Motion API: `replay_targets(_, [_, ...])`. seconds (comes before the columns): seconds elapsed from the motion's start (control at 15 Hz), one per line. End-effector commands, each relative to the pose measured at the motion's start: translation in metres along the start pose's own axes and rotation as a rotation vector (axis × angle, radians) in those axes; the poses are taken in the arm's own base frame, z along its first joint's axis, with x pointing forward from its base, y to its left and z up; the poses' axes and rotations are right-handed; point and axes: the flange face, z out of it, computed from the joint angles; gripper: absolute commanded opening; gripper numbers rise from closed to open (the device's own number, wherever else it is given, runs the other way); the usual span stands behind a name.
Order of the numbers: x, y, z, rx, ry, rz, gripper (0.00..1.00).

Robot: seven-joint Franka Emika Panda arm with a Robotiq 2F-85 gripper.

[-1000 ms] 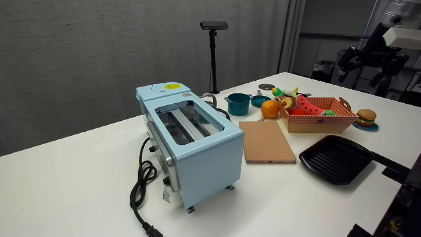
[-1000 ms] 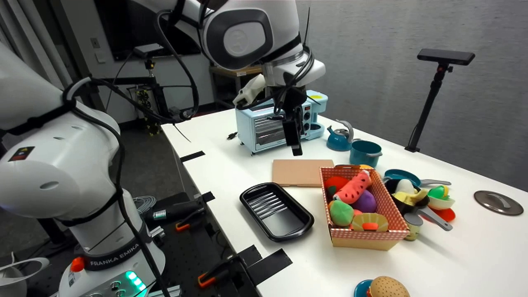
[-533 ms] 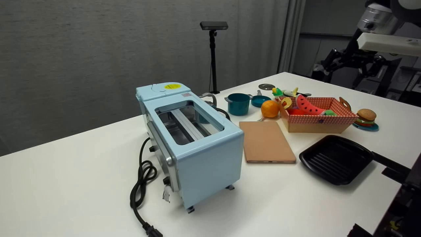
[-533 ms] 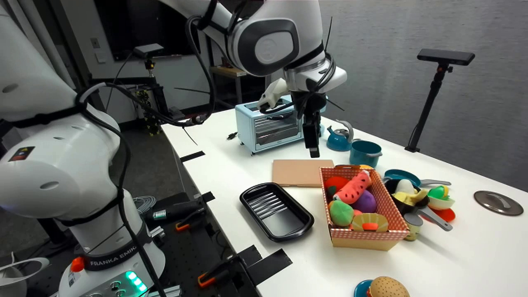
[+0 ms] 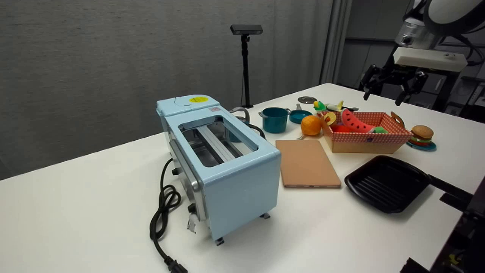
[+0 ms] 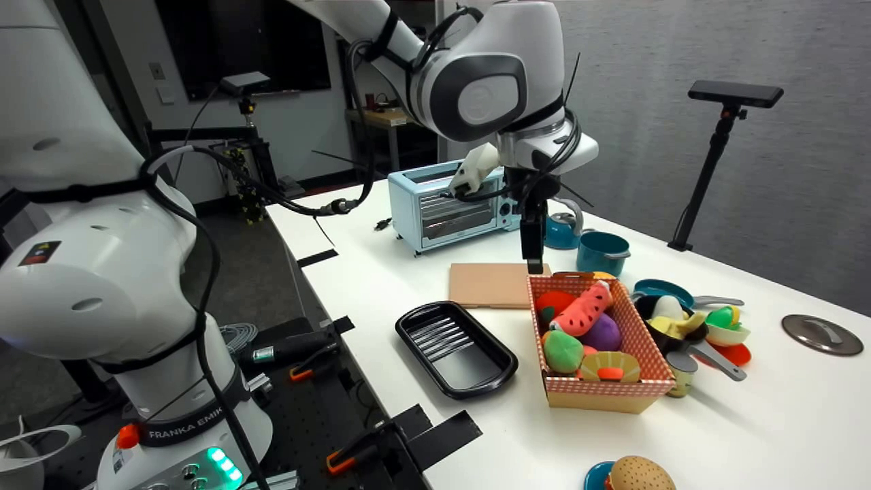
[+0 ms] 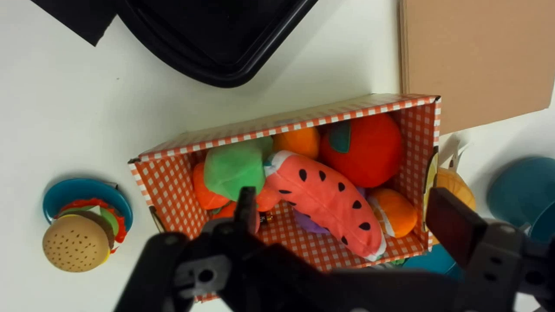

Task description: Take the objects from the basket and drop them on the table

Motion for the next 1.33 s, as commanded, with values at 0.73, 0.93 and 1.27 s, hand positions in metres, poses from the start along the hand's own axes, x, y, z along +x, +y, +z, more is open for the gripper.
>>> replay_targets(0.73, [0.053,-0.006,0.029,-0.037,0.034,0.039,1.00])
replay_targets(0.93, [0.061,-0.002,0.037,-0.058,0.039,0.035,1.00])
replay_targets(1.27, [0.059,-0.010,0.067,-0.084,0.010,0.009,1.00])
